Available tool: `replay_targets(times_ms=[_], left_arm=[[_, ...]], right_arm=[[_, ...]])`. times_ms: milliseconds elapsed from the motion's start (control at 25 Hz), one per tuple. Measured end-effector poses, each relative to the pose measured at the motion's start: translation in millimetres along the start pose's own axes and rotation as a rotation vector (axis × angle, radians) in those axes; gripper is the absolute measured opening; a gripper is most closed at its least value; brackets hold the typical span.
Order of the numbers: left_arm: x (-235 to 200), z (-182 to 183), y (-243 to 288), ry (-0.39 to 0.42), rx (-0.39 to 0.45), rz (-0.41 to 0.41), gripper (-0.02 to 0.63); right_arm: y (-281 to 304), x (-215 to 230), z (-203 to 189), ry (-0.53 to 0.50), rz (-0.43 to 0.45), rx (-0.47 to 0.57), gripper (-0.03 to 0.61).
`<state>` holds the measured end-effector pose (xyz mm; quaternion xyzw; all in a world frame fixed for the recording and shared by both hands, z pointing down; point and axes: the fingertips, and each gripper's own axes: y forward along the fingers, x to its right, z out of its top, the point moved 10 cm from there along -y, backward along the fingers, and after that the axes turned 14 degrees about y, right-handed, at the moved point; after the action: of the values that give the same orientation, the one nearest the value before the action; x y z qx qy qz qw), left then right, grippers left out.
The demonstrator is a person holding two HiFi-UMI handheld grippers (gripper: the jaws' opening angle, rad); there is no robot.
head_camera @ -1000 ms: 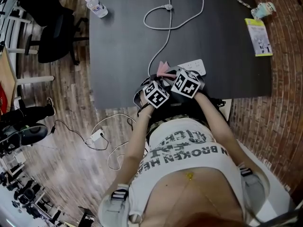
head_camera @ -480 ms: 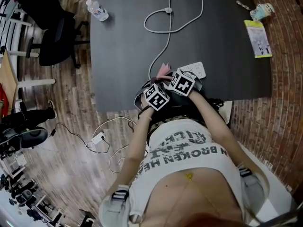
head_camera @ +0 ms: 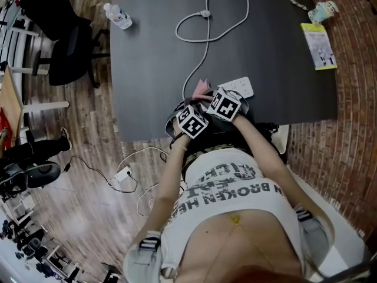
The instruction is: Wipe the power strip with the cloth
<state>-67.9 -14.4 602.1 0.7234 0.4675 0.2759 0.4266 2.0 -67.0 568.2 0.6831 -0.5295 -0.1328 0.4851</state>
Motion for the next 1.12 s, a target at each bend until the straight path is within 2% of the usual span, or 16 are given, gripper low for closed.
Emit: replay_targets(times_ms=[200, 1120], left_arm=[[-0.5, -0.8, -1.1, 0.0, -0.002, -0.001, 0.264], [-0.7, -0.8, -0.1, 0.002, -0.001, -0.001, 0.264]], right_arm=[[-2.8, 0.2, 3.0, -0.028, 0.002, 0.011, 0.016], [-27.2, 31.1, -20.1, 0.057, -0.052, 0.028, 0.015]])
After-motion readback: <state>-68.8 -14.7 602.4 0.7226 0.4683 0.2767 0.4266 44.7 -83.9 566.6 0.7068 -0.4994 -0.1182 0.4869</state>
